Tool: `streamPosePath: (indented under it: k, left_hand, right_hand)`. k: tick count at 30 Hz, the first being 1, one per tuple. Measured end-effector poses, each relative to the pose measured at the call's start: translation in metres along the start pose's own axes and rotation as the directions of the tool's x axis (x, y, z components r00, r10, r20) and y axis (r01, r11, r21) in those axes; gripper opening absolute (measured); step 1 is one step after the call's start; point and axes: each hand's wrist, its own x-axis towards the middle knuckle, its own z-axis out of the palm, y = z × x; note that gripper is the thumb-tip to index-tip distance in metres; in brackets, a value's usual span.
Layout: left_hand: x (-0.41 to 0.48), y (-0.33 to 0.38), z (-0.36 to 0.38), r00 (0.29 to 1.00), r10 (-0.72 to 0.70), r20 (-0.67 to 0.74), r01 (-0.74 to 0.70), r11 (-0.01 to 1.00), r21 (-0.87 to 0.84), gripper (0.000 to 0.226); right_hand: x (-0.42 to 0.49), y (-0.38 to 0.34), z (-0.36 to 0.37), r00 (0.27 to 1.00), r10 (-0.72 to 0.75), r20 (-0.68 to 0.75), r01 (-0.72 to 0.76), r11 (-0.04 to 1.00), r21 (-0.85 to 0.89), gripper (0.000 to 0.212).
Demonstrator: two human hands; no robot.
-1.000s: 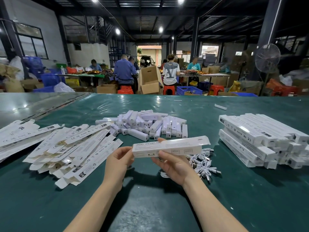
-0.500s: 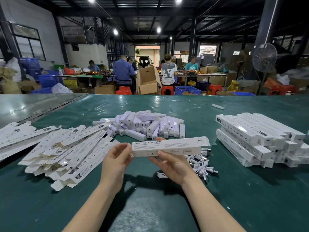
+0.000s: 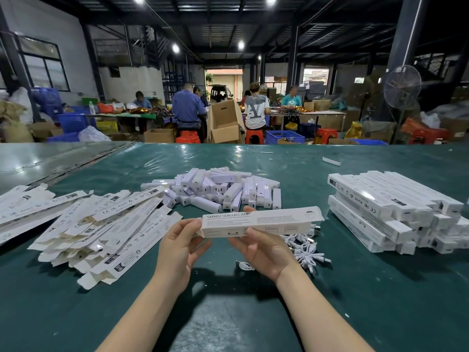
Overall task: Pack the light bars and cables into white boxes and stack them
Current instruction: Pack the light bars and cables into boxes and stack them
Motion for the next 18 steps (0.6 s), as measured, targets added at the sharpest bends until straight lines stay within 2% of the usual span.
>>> streamPosePath:
  k: [4, 10, 15, 18]
  left_hand:
    - [-0.002, -0.003, 0.006, 0.996, -0.011, -0.087, 0.012, 1.0, 0.013, 0.013]
    - [-0.006, -0.003, 0.014, 0.945, 0.147, -0.291, -0.124, 0.988, 0.097, 0.013]
    - [-0.011, -0.001, 0.02, 0.933, 0.144, -0.33, -0.121, 0.989, 0.089, 0.017]
    - [-0.014, 0.0, 0.027, 0.958, 0.047, -0.283, -0.069, 0.995, -0.068, 0.019]
  right_hand:
    - [0.001, 0.001, 0.001, 1.0, -0.005, -0.014, 0.005, 1.0, 0.0, 0.062]
    - [0.0, 0.001, 0.003, 1.0, 0.018, 0.016, -0.018, 1.0, 0.006, 0.067]
    - [0.001, 0.002, 0.006, 1.0, 0.022, 0.014, -0.021, 0.999, -0.04, 0.08]
    - [0.003, 0.003, 0.006, 1.0, -0.017, -0.005, 0.017, 1.0, -0.019, 0.07]
